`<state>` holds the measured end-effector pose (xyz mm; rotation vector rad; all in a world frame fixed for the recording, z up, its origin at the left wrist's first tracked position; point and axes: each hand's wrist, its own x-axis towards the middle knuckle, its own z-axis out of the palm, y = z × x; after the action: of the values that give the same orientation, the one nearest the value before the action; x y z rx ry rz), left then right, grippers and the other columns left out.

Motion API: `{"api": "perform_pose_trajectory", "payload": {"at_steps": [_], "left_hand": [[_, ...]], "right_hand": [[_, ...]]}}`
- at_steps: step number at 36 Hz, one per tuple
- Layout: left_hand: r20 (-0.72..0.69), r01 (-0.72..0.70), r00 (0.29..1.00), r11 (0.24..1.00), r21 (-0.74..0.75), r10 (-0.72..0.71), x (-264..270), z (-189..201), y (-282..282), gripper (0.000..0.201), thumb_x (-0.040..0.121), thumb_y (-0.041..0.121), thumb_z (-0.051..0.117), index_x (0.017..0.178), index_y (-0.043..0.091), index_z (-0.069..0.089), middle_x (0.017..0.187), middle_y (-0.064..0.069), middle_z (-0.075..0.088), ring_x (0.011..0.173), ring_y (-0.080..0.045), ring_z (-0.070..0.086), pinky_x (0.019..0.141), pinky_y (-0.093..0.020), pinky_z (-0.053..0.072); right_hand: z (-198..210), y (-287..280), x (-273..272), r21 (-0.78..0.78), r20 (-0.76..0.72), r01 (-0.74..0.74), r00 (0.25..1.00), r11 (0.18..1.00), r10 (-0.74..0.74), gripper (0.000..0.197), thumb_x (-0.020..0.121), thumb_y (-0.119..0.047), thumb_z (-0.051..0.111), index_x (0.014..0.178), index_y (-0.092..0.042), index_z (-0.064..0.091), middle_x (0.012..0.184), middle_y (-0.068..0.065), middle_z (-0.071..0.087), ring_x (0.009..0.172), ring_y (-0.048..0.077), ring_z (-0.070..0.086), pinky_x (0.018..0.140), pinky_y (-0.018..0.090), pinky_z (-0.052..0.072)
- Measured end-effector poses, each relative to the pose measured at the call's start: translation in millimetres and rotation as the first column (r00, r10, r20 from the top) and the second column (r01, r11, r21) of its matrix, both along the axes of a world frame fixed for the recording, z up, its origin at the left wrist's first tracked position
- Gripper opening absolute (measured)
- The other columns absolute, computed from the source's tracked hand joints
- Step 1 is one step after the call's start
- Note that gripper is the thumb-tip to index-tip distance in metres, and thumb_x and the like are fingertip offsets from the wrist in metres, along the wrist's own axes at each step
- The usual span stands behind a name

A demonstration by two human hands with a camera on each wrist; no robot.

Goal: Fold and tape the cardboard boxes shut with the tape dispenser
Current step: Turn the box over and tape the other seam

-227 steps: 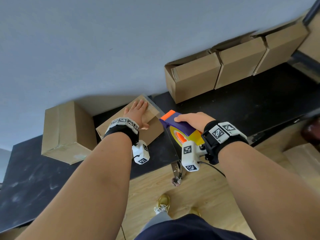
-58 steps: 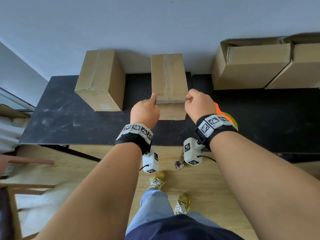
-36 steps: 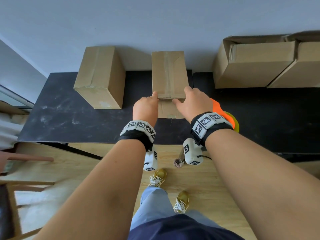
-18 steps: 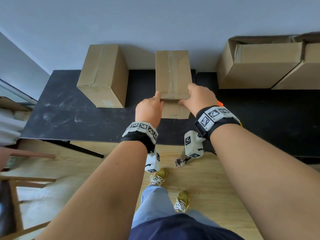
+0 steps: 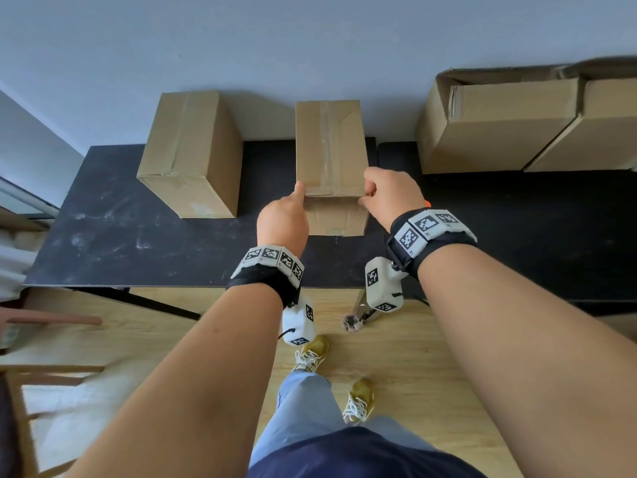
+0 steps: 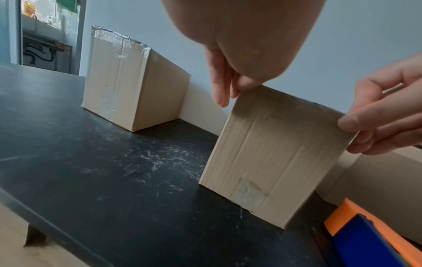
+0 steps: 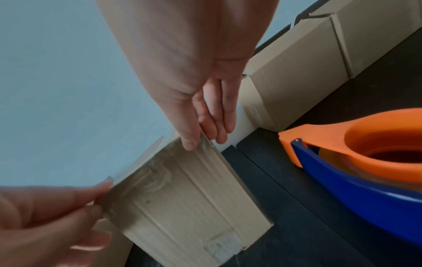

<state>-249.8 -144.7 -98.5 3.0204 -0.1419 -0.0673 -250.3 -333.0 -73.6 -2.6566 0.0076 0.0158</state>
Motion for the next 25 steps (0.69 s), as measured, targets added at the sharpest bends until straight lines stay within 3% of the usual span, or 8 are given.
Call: {"api": "perform_pose_trajectory", "payload": {"at_steps": [4,7,13,17,19,21,23,25], "left_hand": [[0.015,-0.015,1.000,1.000,-0.015,0.015,1.5,-1.3,-1.6,0.060,0.091,-0.001,0.038,0.147,0.018,0.031,0.058,0.002,0.035,0.052,-0.016,0.035,0.051,-0.031,0.029],[0.013,0.000,1.000,1.000,0.003,0.000,5.0,0.5,-2.8,0.059,0.092,0.000,0.039,0.147,0.018,0.030,0.059,0.002,0.036,0.052,-0.014,0.032,0.051,-0.030,0.027],[-0.031,0.017,0.999,0.998,0.060,-0.016,11.0,6.5,-3.3,0.062,0.093,0.001,0.040,0.150,0.019,0.024,0.069,-0.001,0.044,0.064,-0.018,0.043,0.055,-0.032,0.031],[-0.017,-0.016,1.000,1.000,-0.011,0.016,6.4,7.6,-4.4,0.056,0.095,0.005,0.039,0.148,0.021,0.030,0.076,-0.002,0.047,0.071,-0.019,0.046,0.056,-0.032,0.034],[0.058,-0.034,0.998,0.996,-0.083,0.039,2.4,6.5,-5.9,0.047,0.094,0.009,0.040,0.140,0.018,0.043,0.080,-0.001,0.050,0.080,-0.020,0.048,0.058,-0.032,0.035],[0.158,-0.042,0.985,0.990,-0.132,0.063,0.9,3.9,-10.7,0.034,0.090,0.008,0.043,0.121,0.010,0.057,0.090,-0.005,0.054,0.089,-0.022,0.048,0.058,-0.032,0.036],[0.250,-0.055,0.963,0.985,-0.164,0.096,0.9,3.8,-19.7,0.021,0.082,0.002,0.046,0.097,0.003,0.060,0.101,-0.012,0.053,0.094,-0.028,0.047,0.060,-0.035,0.041],[0.312,-0.067,0.942,0.981,-0.183,0.122,2.9,5.6,-31.8,0.018,0.071,-0.004,0.048,0.086,0.001,0.058,0.101,-0.017,0.053,0.091,-0.035,0.050,0.068,-0.040,0.047]], "right_hand": [[1.5,-3.2,1.6,-0.008,-0.022,-0.025,0.999,1.000,0.024,0.016,0.083,0.000,0.058,0.079,-0.015,0.053,0.077,0.003,0.059,0.075,0.025,0.057,0.066,0.034,0.049],[1.7,-1.5,1.8,-0.031,-0.007,-0.018,1.000,0.999,0.018,0.013,0.085,0.000,0.057,0.080,-0.011,0.056,0.079,0.007,0.062,0.075,0.026,0.058,0.066,0.034,0.048],[0.3,4.3,-1.7,-0.047,0.048,0.019,0.999,0.999,-0.016,0.008,0.084,0.000,0.054,0.080,-0.007,0.055,0.075,0.013,0.061,0.072,0.031,0.058,0.064,0.042,0.049],[2.7,4.2,-6.2,-0.014,0.052,0.022,0.998,1.000,-0.022,0.008,0.086,-0.001,0.055,0.083,-0.008,0.056,0.076,0.011,0.062,0.072,0.030,0.059,0.066,0.041,0.052],[3.4,3.2,-10.3,0.006,0.030,0.035,0.999,0.999,-0.035,0.008,0.088,-0.003,0.055,0.087,-0.010,0.055,0.079,0.008,0.062,0.074,0.027,0.059,0.063,0.036,0.050],[5.1,1.2,-14.5,0.023,-0.008,0.038,0.999,0.999,-0.038,0.010,0.089,-0.004,0.055,0.094,-0.013,0.056,0.085,0.004,0.062,0.078,0.024,0.059,0.062,0.030,0.044],[5.1,-2.1,-16.7,0.074,-0.035,0.042,0.999,0.996,-0.040,0.015,0.089,-0.005,0.055,0.100,-0.015,0.059,0.091,0.000,0.063,0.083,0.020,0.058,0.064,0.027,0.038],[4.1,-5.9,-18.2,0.154,-0.050,0.080,0.996,0.985,-0.073,0.020,0.090,-0.005,0.053,0.101,-0.019,0.063,0.095,-0.004,0.065,0.087,0.017,0.058,0.067,0.025,0.037]]}}
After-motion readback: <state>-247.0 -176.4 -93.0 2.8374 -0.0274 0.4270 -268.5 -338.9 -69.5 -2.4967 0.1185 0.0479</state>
